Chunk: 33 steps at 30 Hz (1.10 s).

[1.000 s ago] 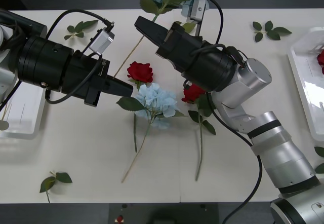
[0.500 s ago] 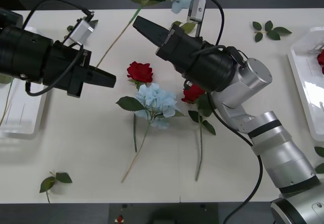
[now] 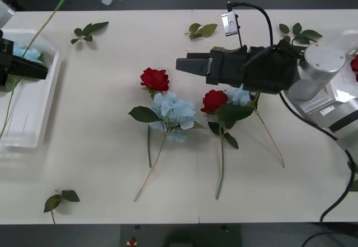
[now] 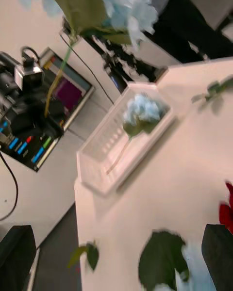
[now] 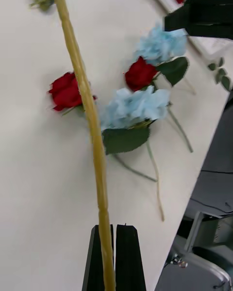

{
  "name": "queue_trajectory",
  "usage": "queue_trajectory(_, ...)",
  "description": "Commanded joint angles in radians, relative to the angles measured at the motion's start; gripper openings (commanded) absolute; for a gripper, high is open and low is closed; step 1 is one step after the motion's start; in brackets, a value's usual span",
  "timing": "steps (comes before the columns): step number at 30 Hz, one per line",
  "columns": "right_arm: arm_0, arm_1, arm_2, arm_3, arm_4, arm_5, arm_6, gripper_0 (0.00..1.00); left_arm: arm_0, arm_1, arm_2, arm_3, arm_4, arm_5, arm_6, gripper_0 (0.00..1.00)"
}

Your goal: Put the red flowers into the right box and the blue flowers into the left box

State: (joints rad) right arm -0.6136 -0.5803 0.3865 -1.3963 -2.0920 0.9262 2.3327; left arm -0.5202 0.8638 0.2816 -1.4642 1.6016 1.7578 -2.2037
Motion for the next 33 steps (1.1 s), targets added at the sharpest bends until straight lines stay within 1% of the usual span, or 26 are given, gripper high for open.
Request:
queue_trajectory(1, -0.069, -0.067, -0.037, -0.021, 0.168, 0.088, -0.322, 1.00, -0.038, 0.124, 0.010, 0.054, -0.068, 0.003, -0.001, 0.00)
queue_trajectory(3, -0.086, -0.081, -0.055, -0.023, 0.285, 0.154, -0.435, 1.00, -0.038, 0.158, 0.013, 0.091, -0.104, 0.002, 0.001, 0.00)
queue_trajectory(5, -0.110, -0.099, -0.072, -0.027, 0.432, 0.255, -0.572, 1.00, -0.037, 0.199, 0.015, 0.127, -0.163, -0.006, 0.001, 0.00)
queue_trajectory(6, -0.115, -0.101, -0.075, -0.030, 0.468, 0.278, -0.598, 1.00, -0.037, 0.208, 0.015, 0.134, -0.178, -0.011, -0.001, 0.00)
queue_trajectory(8, -0.120, -0.115, -0.093, -0.073, 0.603, 0.356, -0.681, 1.00, -0.037, 0.241, 0.015, 0.157, -0.253, -0.020, 0.001, 0.00)
queue_trajectory(12, -0.100, -0.159, -0.093, -0.179, 0.793, 0.447, -0.762, 1.00, -0.024, 0.278, 0.015, 0.168, -0.356, -0.041, 0.005, 0.00)
queue_trajectory(15, -0.071, -0.214, -0.074, -0.282, 0.917, 0.485, -0.763, 1.00, 0.022, 0.307, 0.015, 0.168, -0.397, -0.100, 0.007, 0.00)
queue_trajectory(19, -0.049, -0.292, -0.031, -0.348, 0.998, 0.484, -0.751, 1.00, 0.066, 0.313, 0.013, 0.168, -0.450, -0.162, 0.009, 0.00)
queue_trajectory(24, -0.045, -0.383, 0.006, -0.354, 0.988, 0.450, -0.724, 1.00, 0.111, 0.314, 0.013, 0.166, -0.506, -0.207, 0.019, 0.00)
queue_trajectory(25, -0.043, -0.406, 0.023, -0.354, 0.992, 0.433, -0.687, 1.00, 0.120, 0.313, 0.013, 0.168, -0.534, -0.219, 0.022, 0.00)
queue_trajectory(27, -0.041, -0.423, 0.048, -0.352, 1.011, 0.411, -0.647, 1.00, 0.131, 0.313, 0.013, 0.168, -0.563, -0.227, 0.030, 0.00)
queue_trajectory(31, -0.043, -0.427, 0.092, -0.316, 1.024, 0.362, -0.638, 1.00, 0.143, 0.304, 0.008, 0.168, -0.592, -0.230, 0.036, 0.00)
queue_trajectory(33, -0.043, -0.427, 0.124, -0.297, 1.031, 0.319, -0.632, 1.00, 0.149, 0.302, -0.016, 0.168, -0.597, -0.239, 0.044, 0.00)
